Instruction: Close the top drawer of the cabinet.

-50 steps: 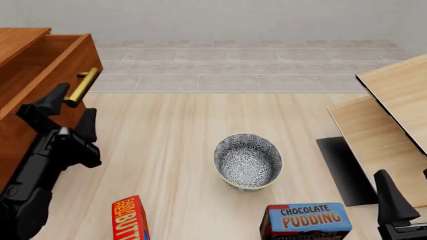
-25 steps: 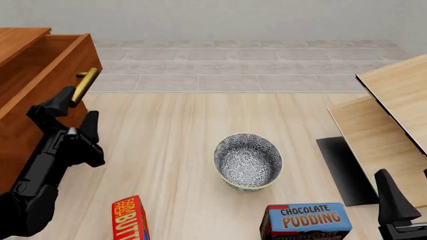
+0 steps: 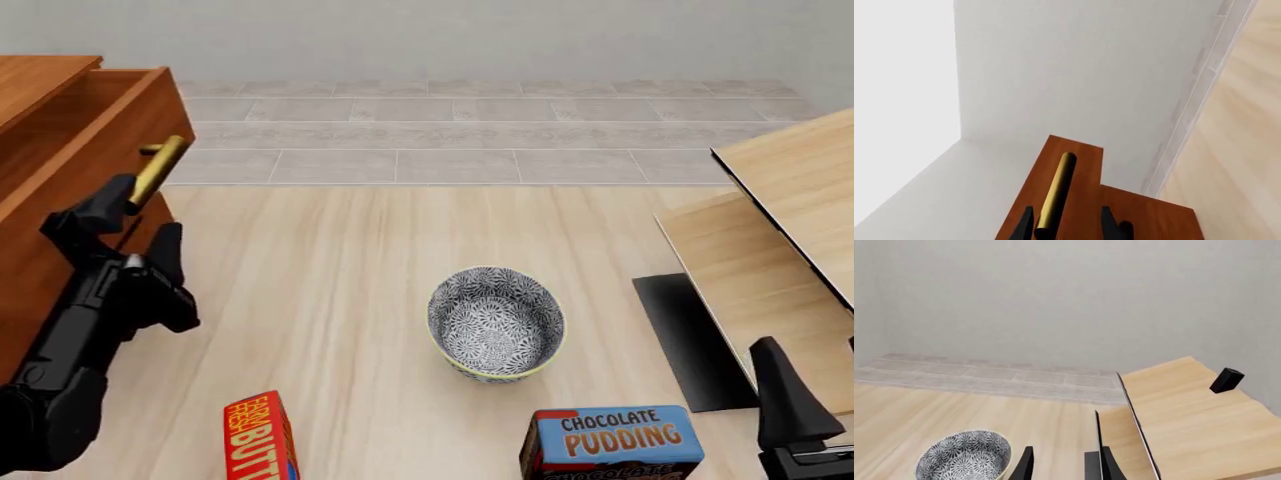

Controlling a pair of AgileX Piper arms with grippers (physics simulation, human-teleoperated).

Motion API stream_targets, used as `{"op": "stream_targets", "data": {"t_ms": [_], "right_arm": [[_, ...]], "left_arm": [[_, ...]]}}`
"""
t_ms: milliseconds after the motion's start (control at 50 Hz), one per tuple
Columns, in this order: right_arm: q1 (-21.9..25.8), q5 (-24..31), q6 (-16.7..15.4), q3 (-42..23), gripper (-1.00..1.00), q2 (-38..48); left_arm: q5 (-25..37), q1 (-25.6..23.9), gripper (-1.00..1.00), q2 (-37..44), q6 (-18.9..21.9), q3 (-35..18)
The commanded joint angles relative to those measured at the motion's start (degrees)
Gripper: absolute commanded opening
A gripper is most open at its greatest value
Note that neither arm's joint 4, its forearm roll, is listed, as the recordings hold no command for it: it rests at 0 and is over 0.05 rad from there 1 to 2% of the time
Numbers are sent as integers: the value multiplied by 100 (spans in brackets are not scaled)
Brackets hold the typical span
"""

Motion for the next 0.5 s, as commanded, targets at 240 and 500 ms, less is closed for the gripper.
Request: {"op": "stream_targets", "data": {"t_ms": [240, 500], "right_arm": [[39, -72, -7, 66, 100, 0], [36, -61, -5, 66, 100, 0]], "left_arm": [[12, 417, 100, -1, 80, 68], [17, 556, 100, 58, 125, 13]]}}
